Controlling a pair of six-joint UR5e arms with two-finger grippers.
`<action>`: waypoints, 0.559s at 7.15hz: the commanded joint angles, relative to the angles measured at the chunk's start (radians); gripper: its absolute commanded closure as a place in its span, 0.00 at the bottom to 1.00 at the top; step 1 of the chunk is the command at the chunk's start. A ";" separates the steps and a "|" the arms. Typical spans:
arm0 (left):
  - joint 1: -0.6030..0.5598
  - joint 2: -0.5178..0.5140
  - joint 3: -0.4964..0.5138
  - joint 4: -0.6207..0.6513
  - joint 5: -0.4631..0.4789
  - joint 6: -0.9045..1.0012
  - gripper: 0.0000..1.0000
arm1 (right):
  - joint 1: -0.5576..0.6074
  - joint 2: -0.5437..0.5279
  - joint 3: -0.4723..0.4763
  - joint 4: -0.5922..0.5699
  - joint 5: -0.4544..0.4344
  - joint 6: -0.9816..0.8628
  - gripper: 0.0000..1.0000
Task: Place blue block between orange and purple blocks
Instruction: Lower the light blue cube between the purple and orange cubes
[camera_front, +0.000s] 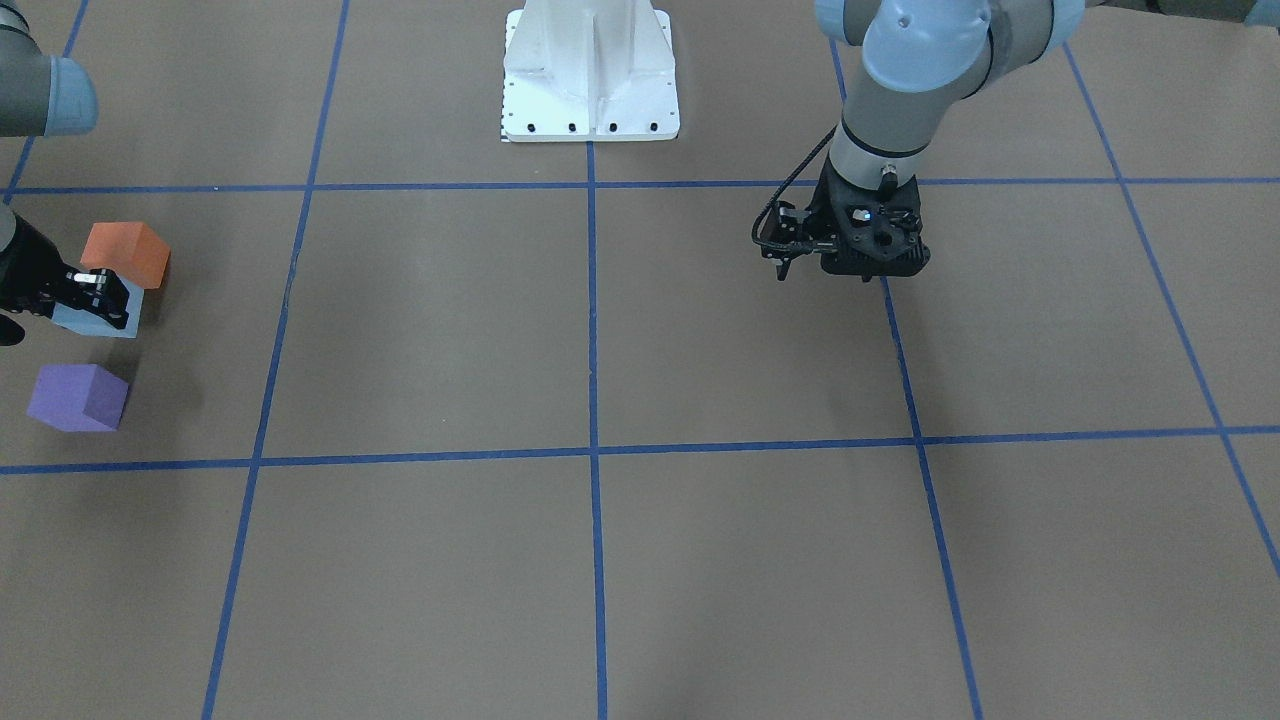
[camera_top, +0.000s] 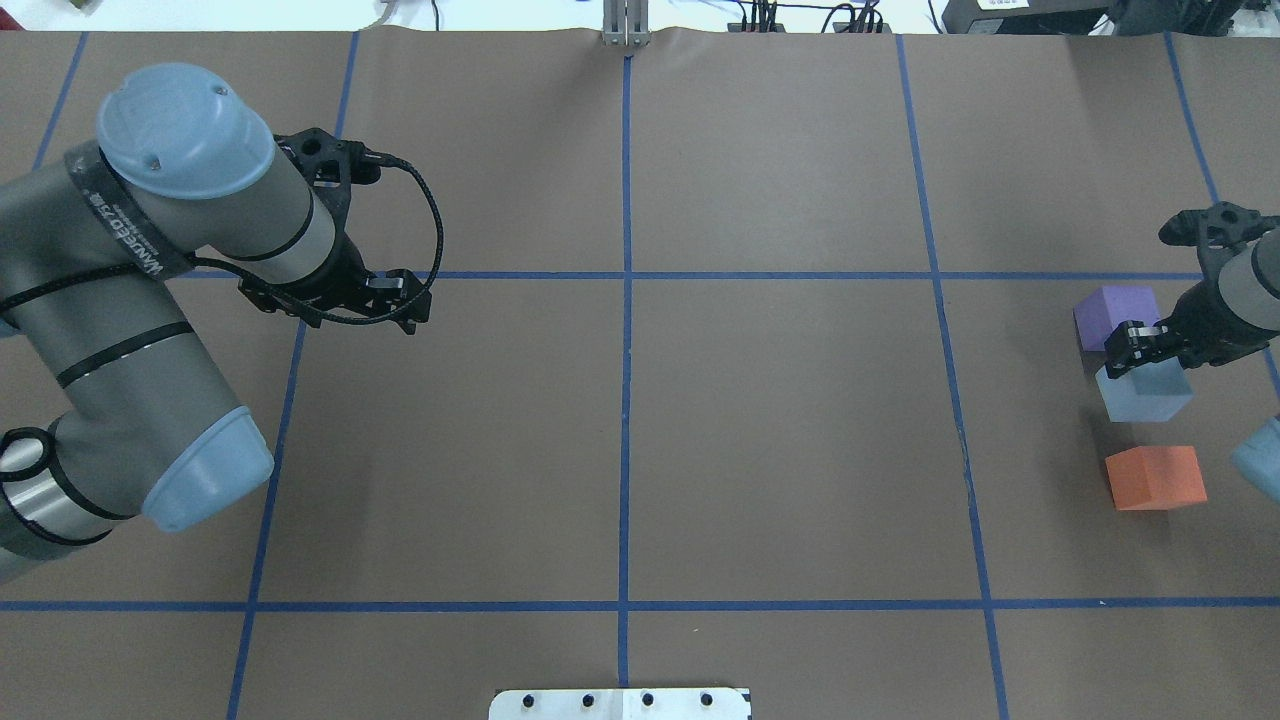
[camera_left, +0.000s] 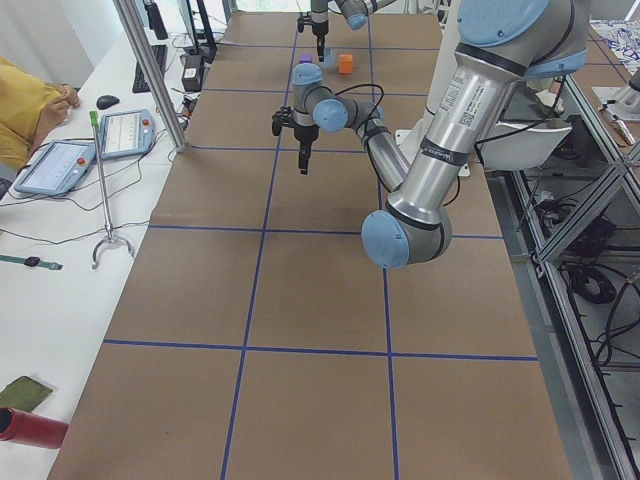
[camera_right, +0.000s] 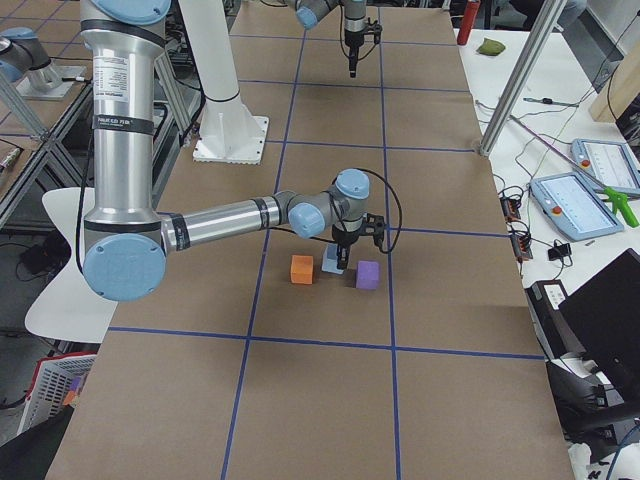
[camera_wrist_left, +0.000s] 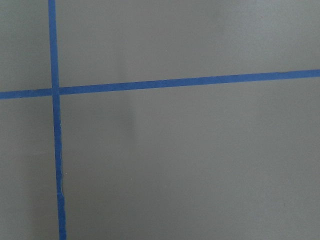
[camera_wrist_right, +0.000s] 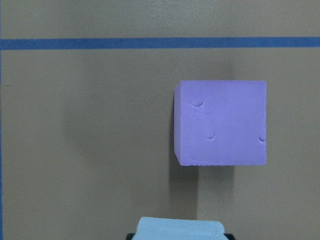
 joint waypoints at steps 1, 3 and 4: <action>0.000 -0.002 0.000 0.000 0.000 -0.002 0.01 | -0.002 0.002 -0.026 0.001 -0.002 0.001 1.00; 0.000 -0.002 0.001 0.000 0.000 -0.001 0.01 | -0.002 0.002 -0.027 0.001 -0.005 0.003 1.00; 0.000 -0.002 0.000 0.000 0.000 -0.002 0.01 | -0.002 0.003 -0.027 0.001 -0.017 0.004 1.00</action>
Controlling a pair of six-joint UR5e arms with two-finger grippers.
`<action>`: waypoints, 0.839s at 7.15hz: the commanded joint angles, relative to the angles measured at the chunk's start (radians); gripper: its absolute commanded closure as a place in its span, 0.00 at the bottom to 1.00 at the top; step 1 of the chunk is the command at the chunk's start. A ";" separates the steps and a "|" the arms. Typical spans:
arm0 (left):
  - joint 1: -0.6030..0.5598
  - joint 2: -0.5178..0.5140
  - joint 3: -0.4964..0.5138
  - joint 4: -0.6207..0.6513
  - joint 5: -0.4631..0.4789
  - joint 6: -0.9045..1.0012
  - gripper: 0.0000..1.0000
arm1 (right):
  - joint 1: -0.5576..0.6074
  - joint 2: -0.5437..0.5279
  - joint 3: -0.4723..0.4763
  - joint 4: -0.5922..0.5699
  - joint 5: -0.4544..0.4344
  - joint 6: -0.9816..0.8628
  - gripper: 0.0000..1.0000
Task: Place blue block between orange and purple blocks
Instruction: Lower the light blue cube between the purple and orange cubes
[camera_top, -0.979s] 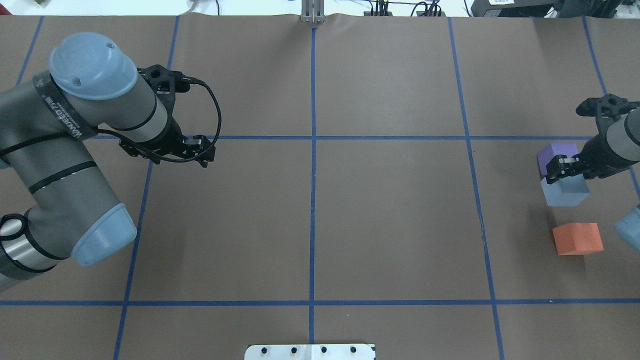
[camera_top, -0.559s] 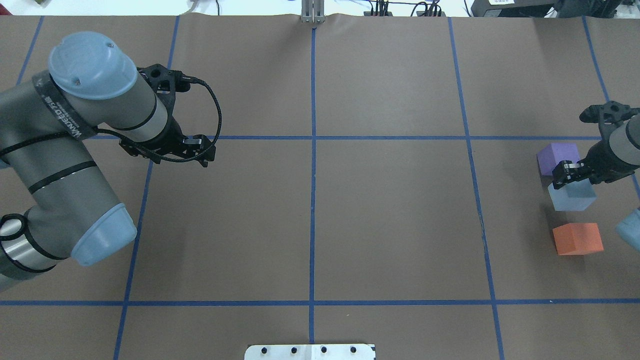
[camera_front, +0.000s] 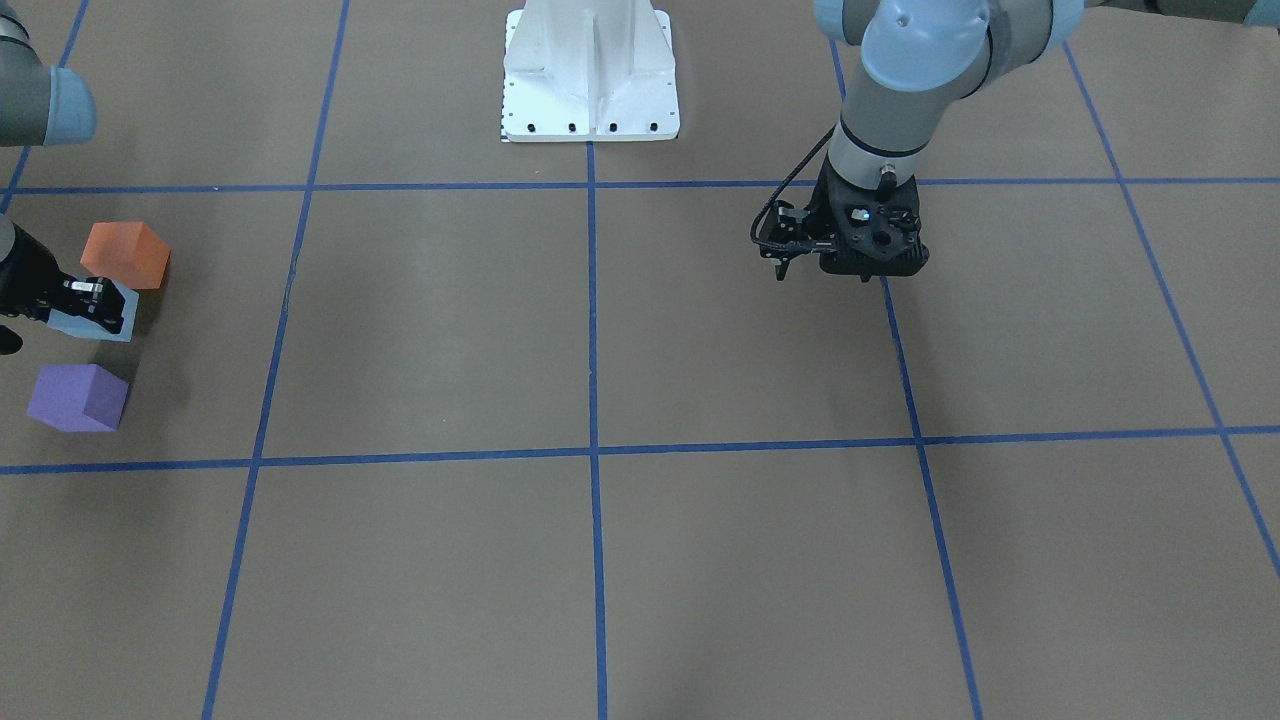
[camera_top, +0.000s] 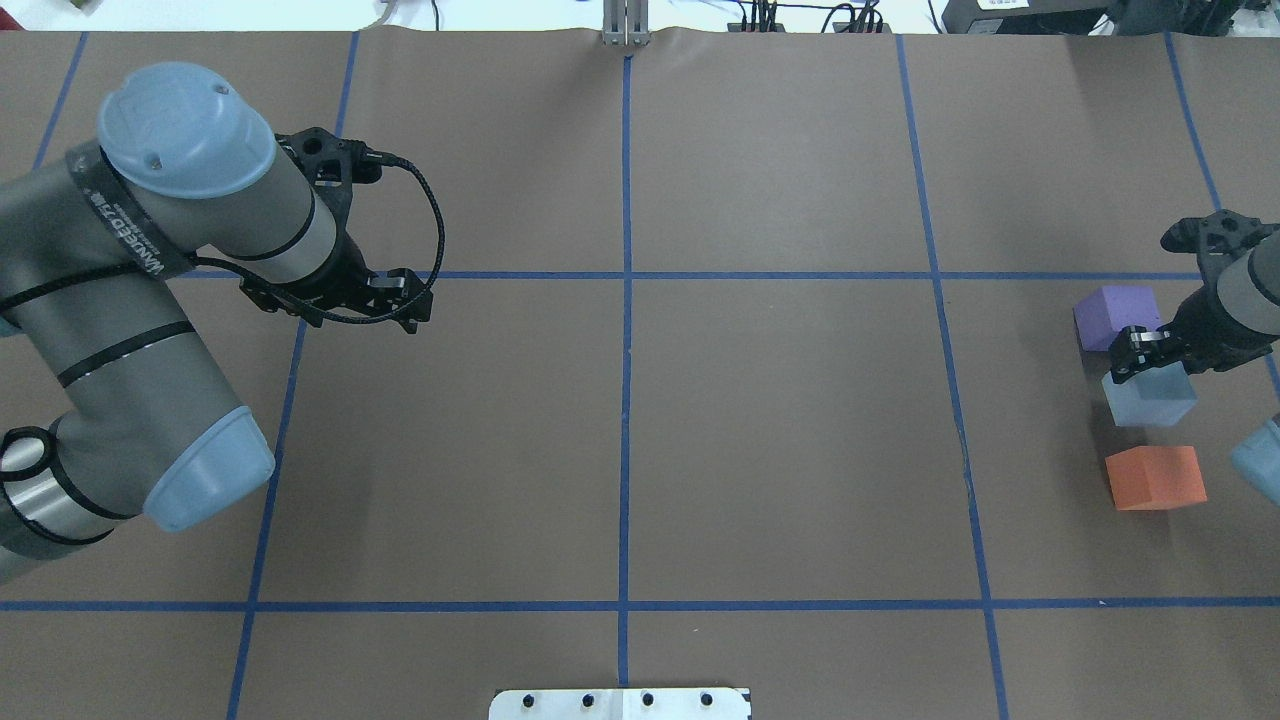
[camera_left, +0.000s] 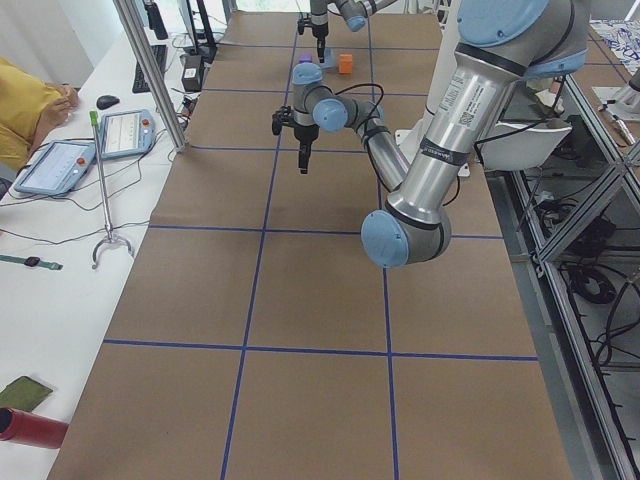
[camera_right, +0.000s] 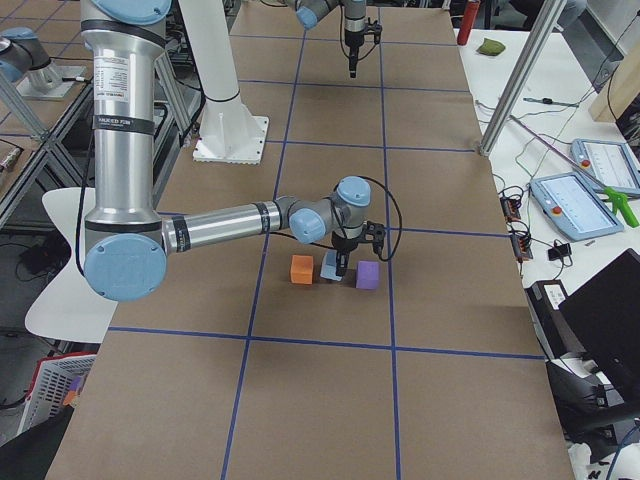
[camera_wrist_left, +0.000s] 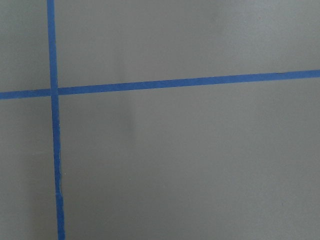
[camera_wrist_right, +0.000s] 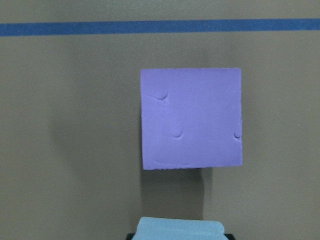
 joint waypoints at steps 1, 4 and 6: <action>0.000 0.000 0.001 0.000 0.000 -0.001 0.01 | 0.000 0.012 -0.011 0.000 -0.015 0.001 1.00; 0.000 -0.002 0.000 0.000 0.000 -0.001 0.00 | -0.002 0.023 -0.030 0.002 -0.017 0.001 0.82; 0.000 -0.003 0.000 0.000 -0.002 -0.001 0.01 | -0.003 0.032 -0.041 0.002 -0.018 0.001 0.82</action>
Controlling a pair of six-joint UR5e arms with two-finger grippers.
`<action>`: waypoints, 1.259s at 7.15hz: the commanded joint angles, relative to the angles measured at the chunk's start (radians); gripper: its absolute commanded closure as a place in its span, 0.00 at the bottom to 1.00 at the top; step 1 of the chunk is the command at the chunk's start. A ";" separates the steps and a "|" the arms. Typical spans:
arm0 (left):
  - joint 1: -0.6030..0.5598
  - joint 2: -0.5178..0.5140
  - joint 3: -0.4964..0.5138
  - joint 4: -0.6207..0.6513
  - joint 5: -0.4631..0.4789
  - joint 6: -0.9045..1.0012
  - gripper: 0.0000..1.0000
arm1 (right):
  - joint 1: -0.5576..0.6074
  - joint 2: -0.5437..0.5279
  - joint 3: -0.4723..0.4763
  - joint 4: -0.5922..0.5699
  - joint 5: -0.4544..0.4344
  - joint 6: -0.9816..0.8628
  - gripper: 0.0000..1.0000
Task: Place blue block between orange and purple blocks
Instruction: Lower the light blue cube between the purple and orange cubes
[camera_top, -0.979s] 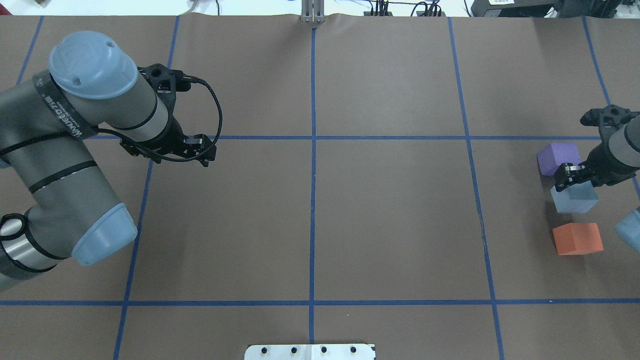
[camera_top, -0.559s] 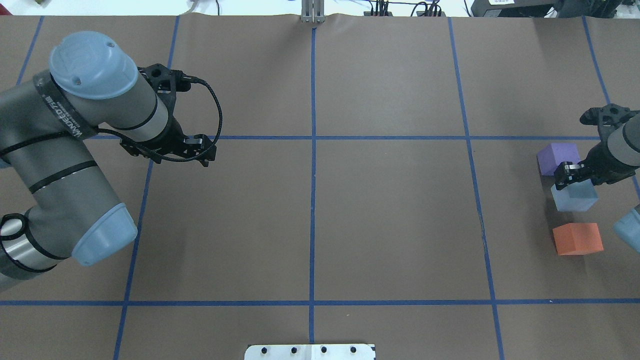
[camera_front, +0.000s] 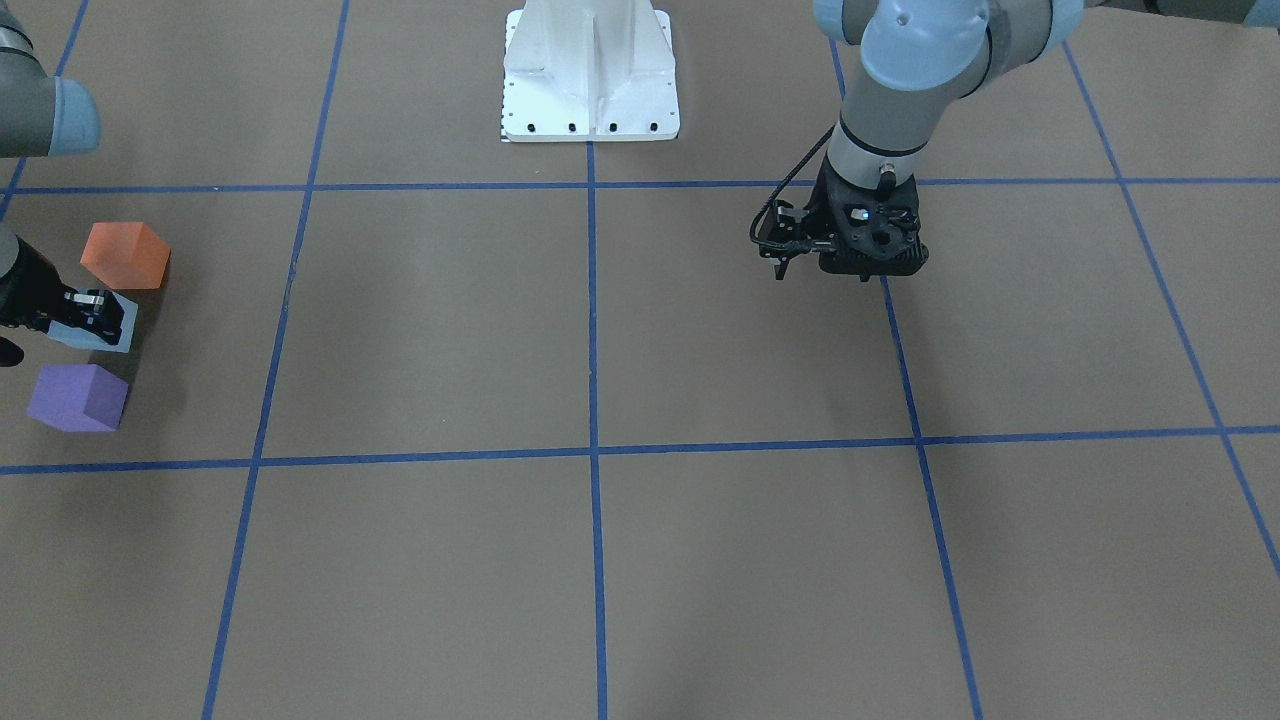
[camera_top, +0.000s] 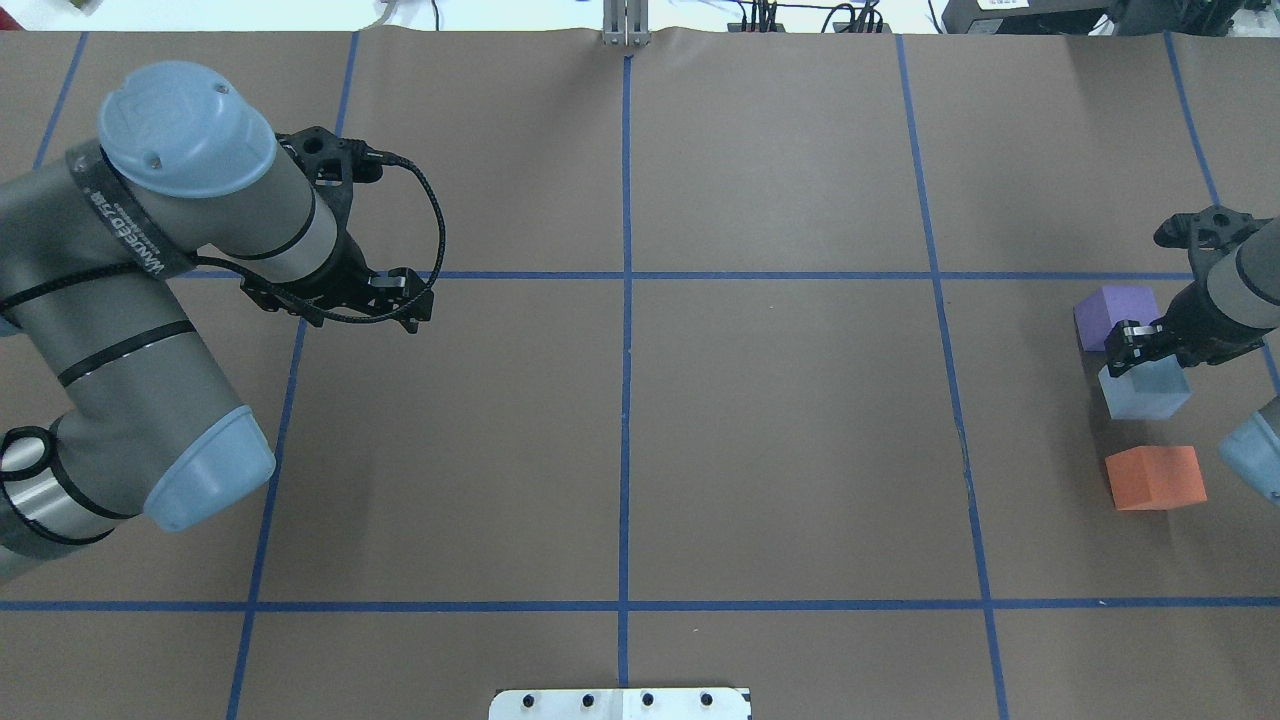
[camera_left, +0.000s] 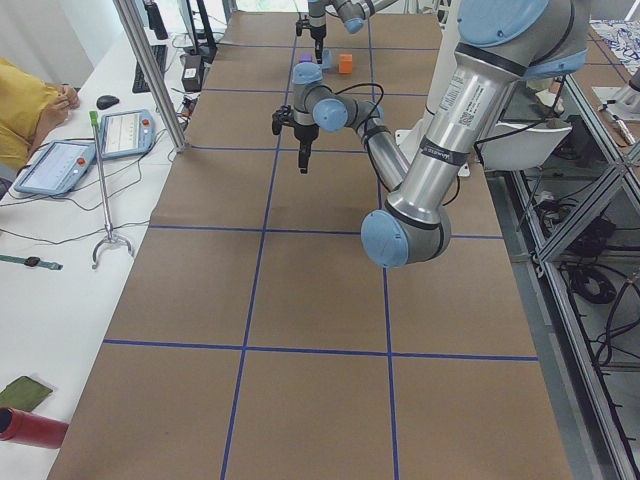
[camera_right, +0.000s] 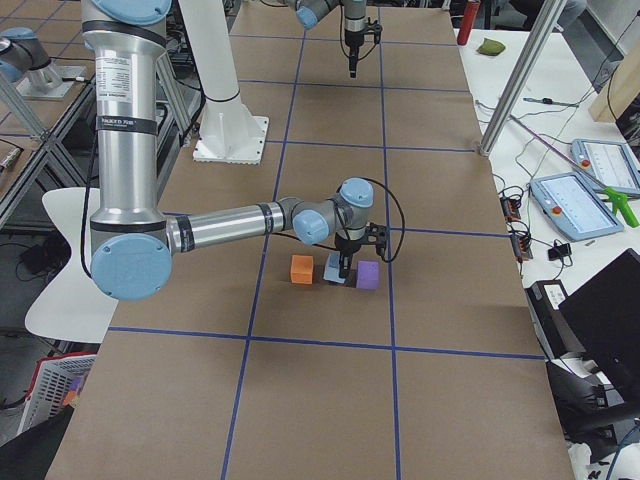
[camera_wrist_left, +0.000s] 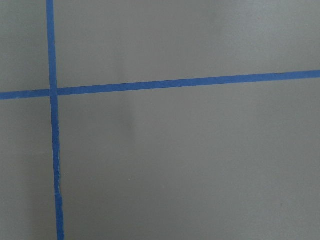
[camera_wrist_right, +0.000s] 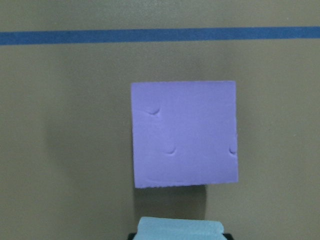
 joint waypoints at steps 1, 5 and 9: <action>0.000 -0.001 0.000 0.000 -0.001 -0.002 0.00 | 0.000 0.018 -0.017 0.000 -0.003 0.001 0.82; 0.000 -0.003 0.000 0.002 -0.001 -0.002 0.01 | -0.001 0.035 -0.034 0.000 -0.004 0.001 0.67; 0.000 -0.004 -0.008 0.003 -0.001 -0.012 0.00 | 0.000 0.035 -0.032 0.000 -0.004 0.003 0.00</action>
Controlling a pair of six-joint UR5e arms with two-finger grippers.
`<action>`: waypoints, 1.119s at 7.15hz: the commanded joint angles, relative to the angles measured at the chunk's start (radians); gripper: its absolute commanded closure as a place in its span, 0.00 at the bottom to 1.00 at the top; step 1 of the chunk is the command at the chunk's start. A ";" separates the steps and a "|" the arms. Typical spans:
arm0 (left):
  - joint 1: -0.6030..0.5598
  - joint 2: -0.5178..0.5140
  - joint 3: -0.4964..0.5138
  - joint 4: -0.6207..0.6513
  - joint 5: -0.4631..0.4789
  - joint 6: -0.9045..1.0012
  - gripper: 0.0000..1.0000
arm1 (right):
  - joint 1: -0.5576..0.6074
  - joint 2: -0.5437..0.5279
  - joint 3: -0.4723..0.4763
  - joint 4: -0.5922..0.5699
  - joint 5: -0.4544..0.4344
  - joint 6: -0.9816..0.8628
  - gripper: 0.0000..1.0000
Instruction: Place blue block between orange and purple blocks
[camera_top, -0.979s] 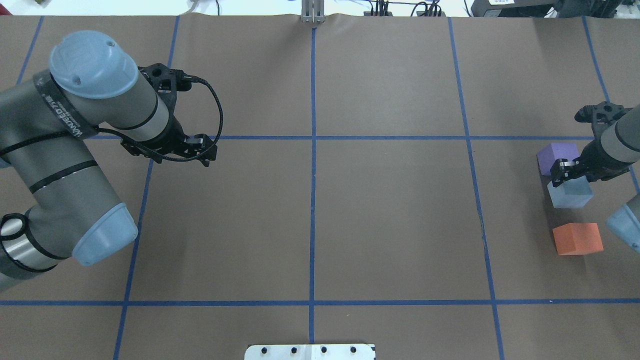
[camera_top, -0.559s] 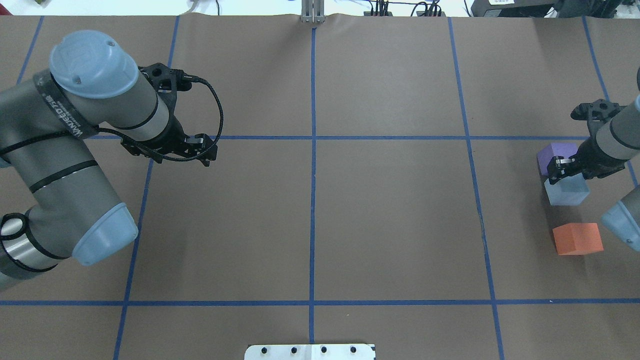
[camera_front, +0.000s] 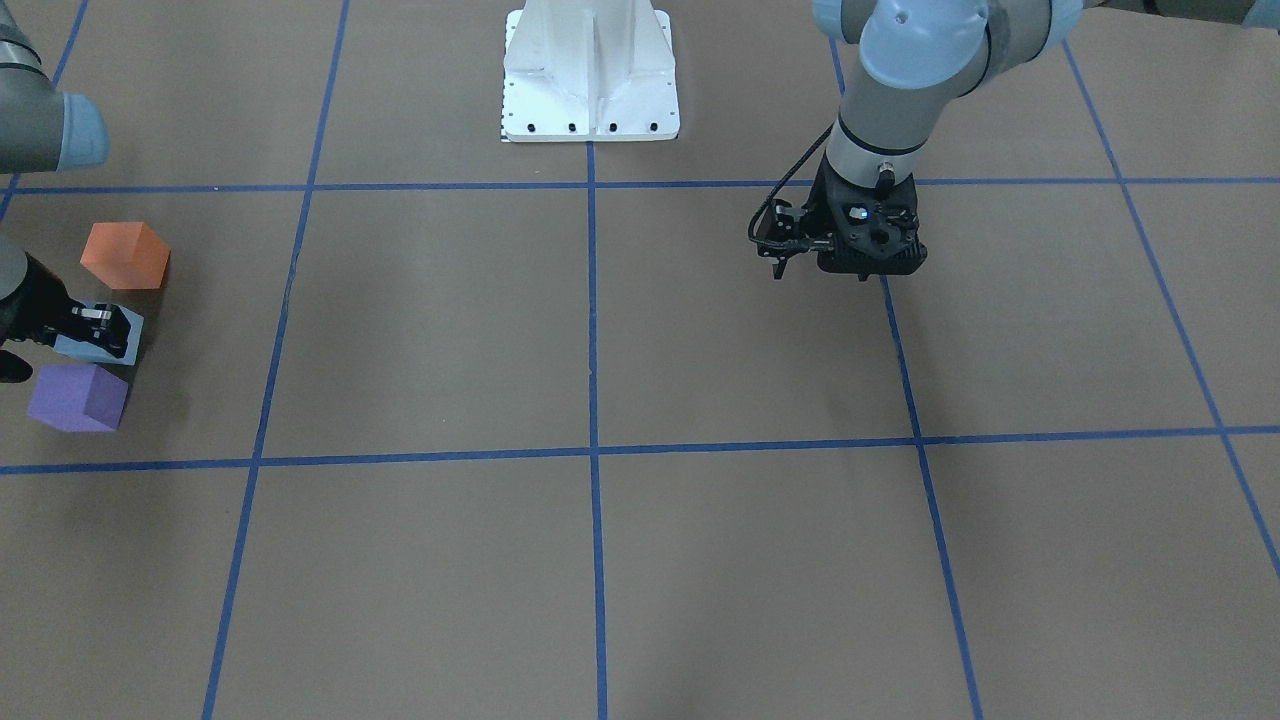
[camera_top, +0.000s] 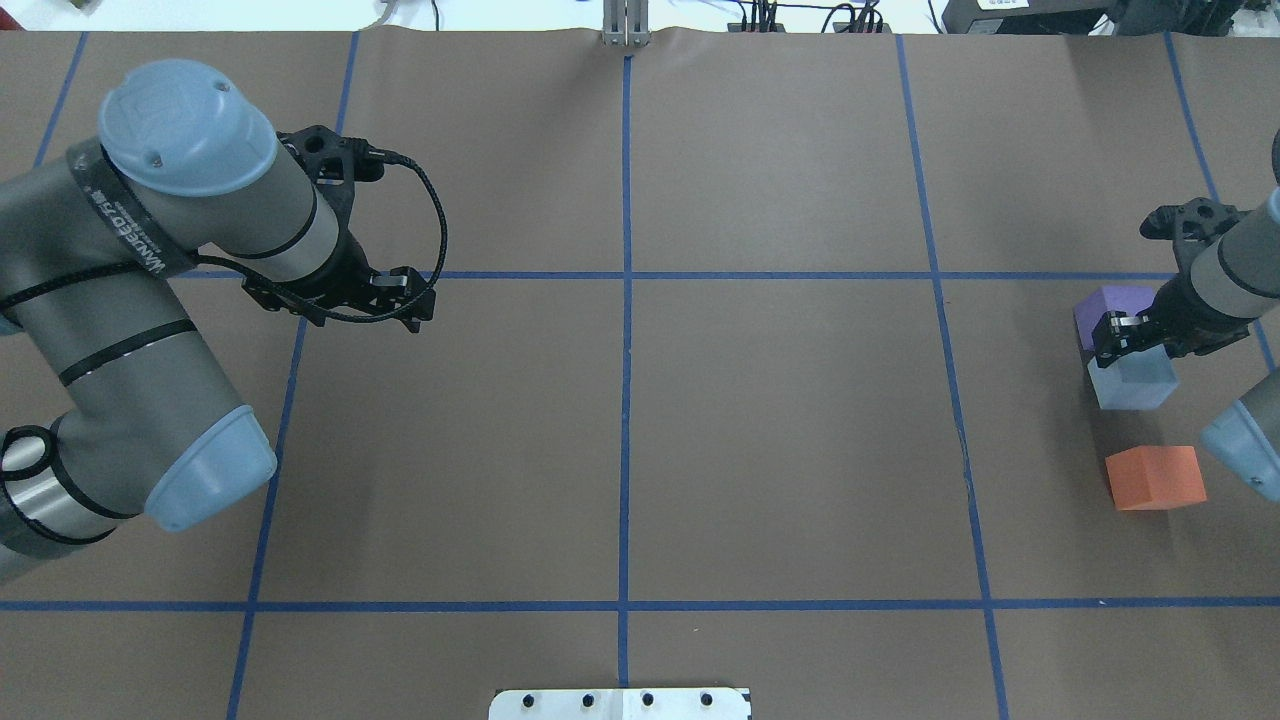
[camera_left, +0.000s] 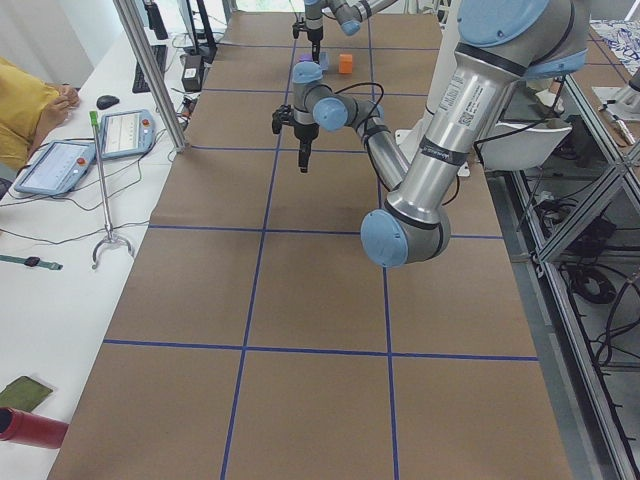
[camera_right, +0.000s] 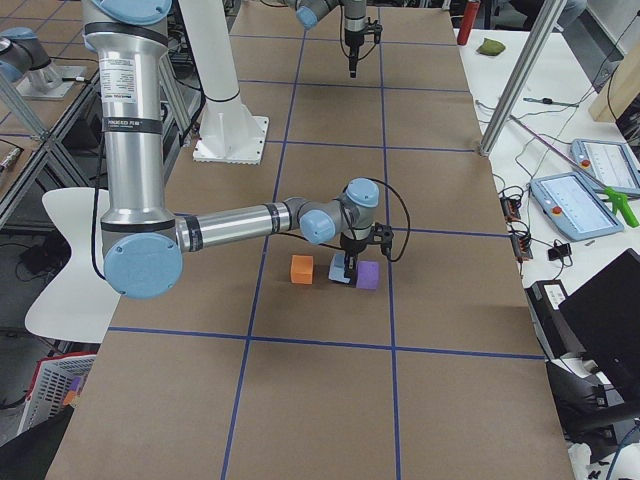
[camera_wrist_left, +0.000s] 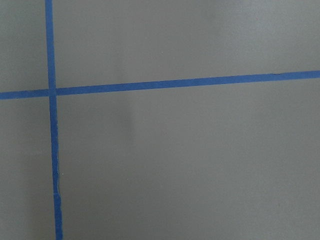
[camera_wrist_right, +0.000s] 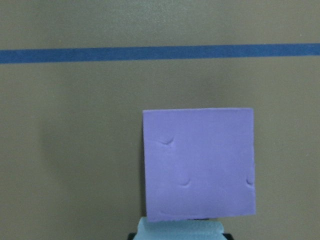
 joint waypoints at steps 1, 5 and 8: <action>0.003 -0.001 -0.005 0.001 0.000 -0.025 0.00 | 0.001 0.000 0.002 0.000 0.000 0.001 0.00; 0.003 -0.002 -0.014 0.001 0.000 -0.027 0.01 | 0.007 -0.026 0.087 0.002 0.000 -0.005 0.00; -0.060 0.042 -0.065 0.012 -0.003 0.010 0.01 | 0.154 -0.089 0.235 -0.011 0.026 -0.022 0.00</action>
